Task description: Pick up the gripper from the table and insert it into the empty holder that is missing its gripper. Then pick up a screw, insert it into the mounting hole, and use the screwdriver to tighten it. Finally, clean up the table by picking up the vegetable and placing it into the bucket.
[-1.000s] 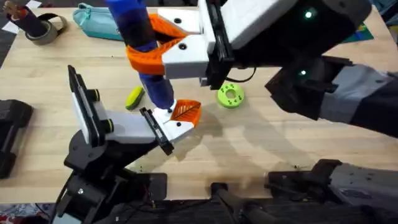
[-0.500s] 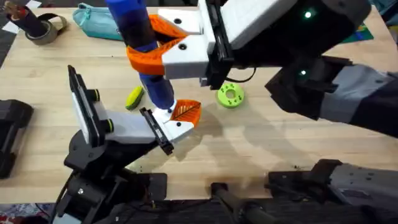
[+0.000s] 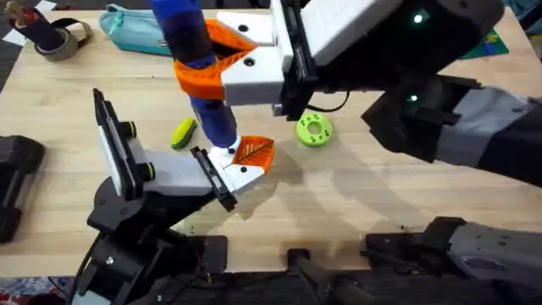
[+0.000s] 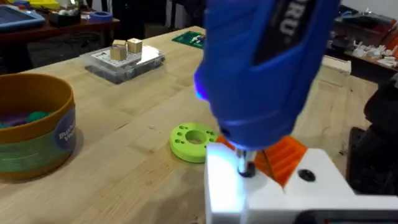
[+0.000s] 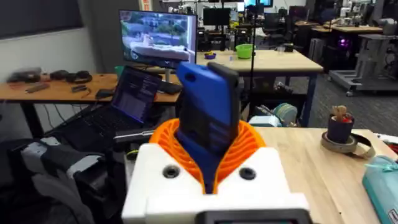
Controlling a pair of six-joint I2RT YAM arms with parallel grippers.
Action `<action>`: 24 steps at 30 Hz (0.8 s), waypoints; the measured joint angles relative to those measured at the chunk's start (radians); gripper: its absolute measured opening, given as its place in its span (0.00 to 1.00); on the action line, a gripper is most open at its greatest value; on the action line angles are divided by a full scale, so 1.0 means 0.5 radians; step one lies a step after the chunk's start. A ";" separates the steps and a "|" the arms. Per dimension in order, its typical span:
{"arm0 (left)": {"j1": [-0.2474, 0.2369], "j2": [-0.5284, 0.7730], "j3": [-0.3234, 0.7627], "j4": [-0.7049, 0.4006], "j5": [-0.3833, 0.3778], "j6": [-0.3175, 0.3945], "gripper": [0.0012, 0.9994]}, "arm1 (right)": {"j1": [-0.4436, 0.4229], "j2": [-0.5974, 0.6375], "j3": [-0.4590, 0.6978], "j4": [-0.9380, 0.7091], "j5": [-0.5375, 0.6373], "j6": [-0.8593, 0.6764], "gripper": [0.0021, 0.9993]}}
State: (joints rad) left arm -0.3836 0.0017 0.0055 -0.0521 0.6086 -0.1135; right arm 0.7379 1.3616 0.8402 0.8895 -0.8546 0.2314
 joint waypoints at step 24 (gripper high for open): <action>0.000 0.000 0.000 0.000 0.000 0.000 0.01 | -0.012 0.000 -0.004 0.129 -0.001 0.044 0.05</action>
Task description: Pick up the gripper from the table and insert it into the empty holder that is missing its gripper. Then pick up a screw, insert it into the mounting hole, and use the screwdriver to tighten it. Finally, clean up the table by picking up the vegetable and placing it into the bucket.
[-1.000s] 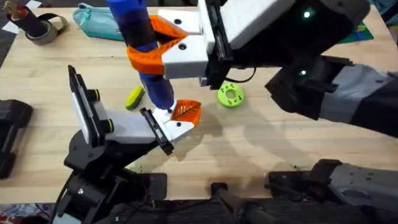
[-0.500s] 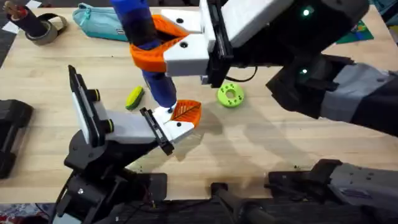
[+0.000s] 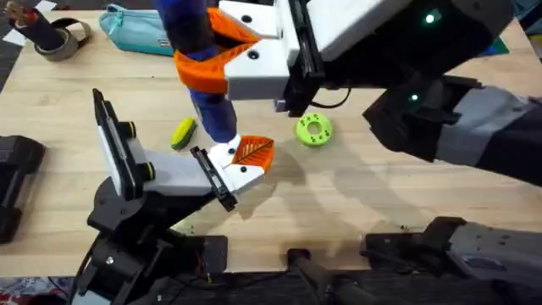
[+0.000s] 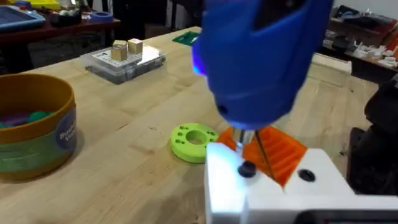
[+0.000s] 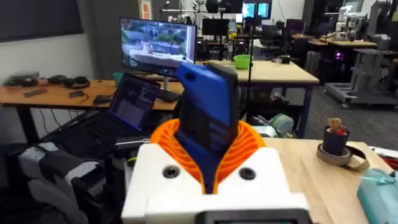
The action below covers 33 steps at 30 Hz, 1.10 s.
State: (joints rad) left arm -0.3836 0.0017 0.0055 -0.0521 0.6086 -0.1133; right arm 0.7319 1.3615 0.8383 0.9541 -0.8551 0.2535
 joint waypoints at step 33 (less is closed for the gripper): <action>0.000 0.000 0.000 0.000 0.000 0.000 0.01 | 0.000 0.000 0.000 -0.094 -0.052 0.050 0.05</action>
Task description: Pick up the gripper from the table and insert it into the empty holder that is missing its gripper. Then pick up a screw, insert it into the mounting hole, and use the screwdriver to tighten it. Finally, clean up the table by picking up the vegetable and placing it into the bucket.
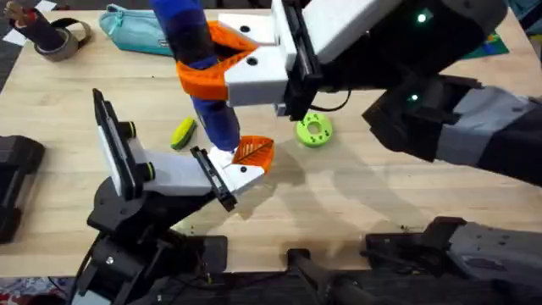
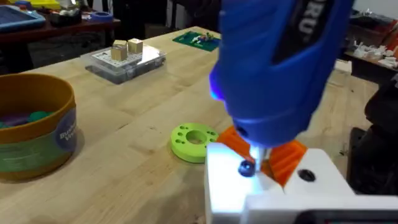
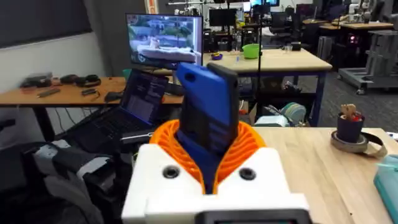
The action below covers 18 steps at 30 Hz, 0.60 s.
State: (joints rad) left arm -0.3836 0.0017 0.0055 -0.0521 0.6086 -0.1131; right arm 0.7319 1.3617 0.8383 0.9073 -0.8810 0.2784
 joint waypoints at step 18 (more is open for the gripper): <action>0.000 0.000 0.000 0.000 -0.004 -0.001 0.01 | 0.000 0.000 0.000 0.030 0.000 -0.081 0.05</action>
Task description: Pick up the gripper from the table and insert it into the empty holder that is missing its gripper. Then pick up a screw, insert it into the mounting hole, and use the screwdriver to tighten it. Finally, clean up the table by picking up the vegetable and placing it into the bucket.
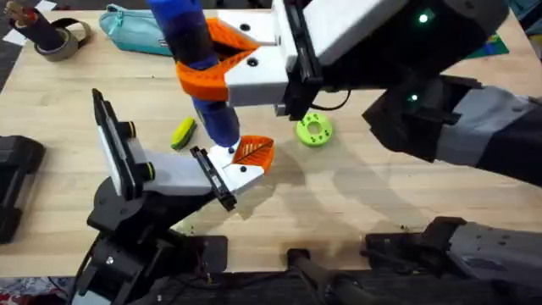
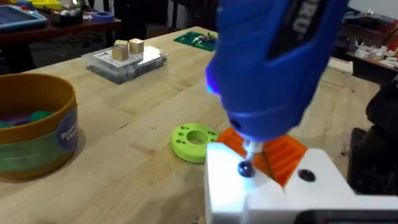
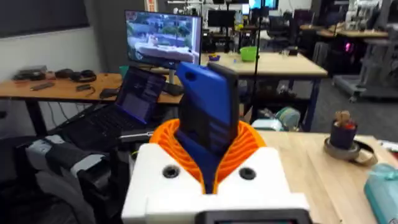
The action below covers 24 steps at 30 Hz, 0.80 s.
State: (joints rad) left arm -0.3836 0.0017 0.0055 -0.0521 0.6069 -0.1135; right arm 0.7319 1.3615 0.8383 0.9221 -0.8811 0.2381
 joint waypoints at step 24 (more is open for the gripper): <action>0.000 0.000 0.000 0.000 0.002 0.000 0.01 | -0.037 -0.016 0.202 -0.349 0.001 0.060 0.04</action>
State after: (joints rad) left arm -0.3836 0.0017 0.0055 -0.0521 0.6077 -0.1135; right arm 0.7132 1.3537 0.9395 0.7476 -0.8806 0.2679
